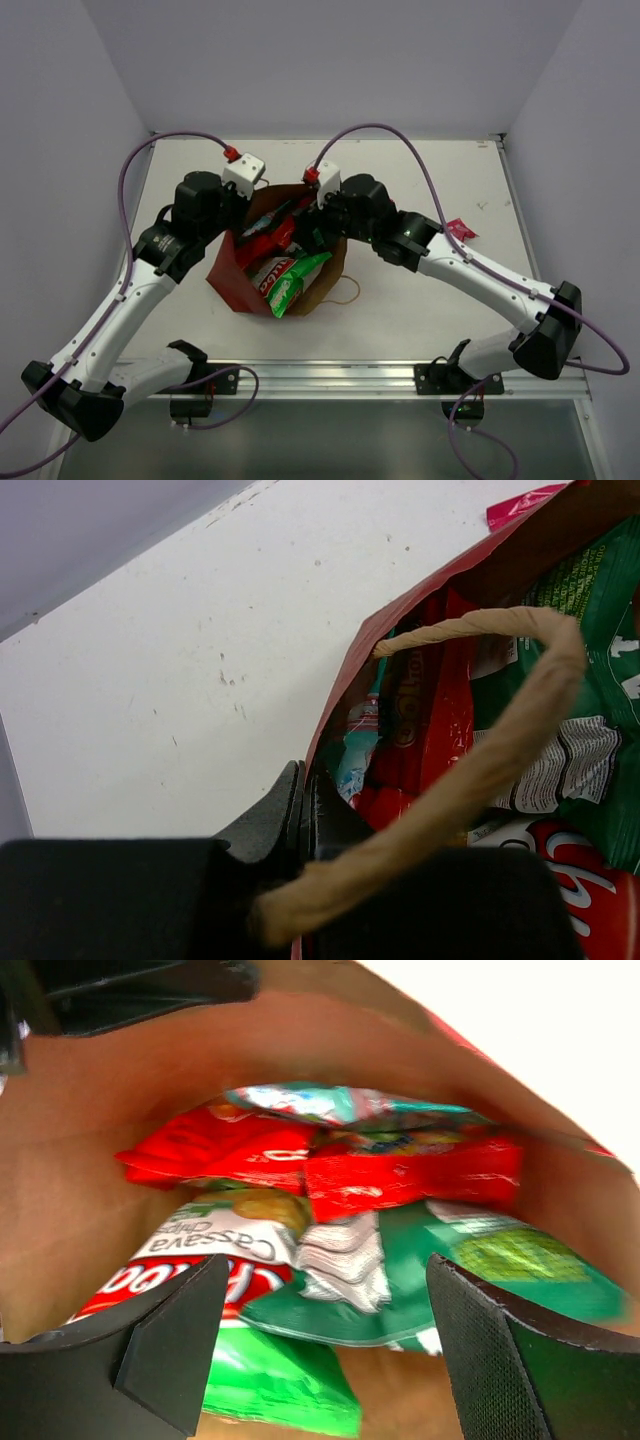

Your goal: Take the snacks out of the paper bag

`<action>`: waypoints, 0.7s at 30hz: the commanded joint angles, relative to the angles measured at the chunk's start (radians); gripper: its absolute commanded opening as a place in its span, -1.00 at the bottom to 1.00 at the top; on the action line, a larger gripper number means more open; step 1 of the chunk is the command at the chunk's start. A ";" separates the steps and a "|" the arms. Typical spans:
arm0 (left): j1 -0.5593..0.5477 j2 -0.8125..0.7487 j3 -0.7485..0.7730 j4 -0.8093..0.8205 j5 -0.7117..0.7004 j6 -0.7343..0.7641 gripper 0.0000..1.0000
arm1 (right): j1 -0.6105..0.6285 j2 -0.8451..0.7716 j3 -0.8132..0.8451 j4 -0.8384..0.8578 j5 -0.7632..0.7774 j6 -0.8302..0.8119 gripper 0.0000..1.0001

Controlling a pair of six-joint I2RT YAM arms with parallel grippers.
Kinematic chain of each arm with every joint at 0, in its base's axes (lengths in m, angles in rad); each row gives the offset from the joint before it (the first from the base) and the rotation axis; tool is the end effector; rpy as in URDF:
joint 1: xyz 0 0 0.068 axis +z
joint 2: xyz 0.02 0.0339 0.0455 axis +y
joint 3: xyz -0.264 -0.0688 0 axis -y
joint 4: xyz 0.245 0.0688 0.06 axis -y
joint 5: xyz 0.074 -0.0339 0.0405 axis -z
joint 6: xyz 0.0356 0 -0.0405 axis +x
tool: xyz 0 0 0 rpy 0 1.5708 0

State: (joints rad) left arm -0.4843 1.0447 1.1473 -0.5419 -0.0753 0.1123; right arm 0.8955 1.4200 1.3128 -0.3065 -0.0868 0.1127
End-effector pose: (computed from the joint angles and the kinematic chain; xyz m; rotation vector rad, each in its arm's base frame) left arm 0.1996 -0.1020 0.3800 0.5453 1.9372 -0.1618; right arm 0.2042 0.2600 0.3639 -0.8391 1.8803 0.7275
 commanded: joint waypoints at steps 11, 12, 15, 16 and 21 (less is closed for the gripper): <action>0.001 -0.051 0.022 0.155 -0.040 -0.103 -1.00 | -0.003 0.052 0.066 -0.256 0.432 0.599 0.82; 0.001 -0.051 0.020 0.154 -0.038 -0.103 -1.00 | -0.003 0.068 0.074 -0.266 0.453 0.620 0.82; 0.001 -0.052 0.008 0.154 -0.027 -0.112 -1.00 | -0.009 0.128 0.095 -0.258 0.437 0.668 0.83; 0.001 -0.054 0.006 0.155 -0.024 -0.132 -1.00 | -0.012 0.144 0.104 -0.256 0.435 0.683 0.83; 0.001 -0.064 0.002 0.154 -0.017 -0.141 -1.00 | -0.033 0.241 0.140 -0.289 0.449 0.809 0.81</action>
State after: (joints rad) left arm -0.4847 1.0233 1.1309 -0.5369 -0.1043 0.0044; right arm 0.8833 1.6310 1.4082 -0.5503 0.3099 0.7841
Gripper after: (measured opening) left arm 0.027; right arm 0.909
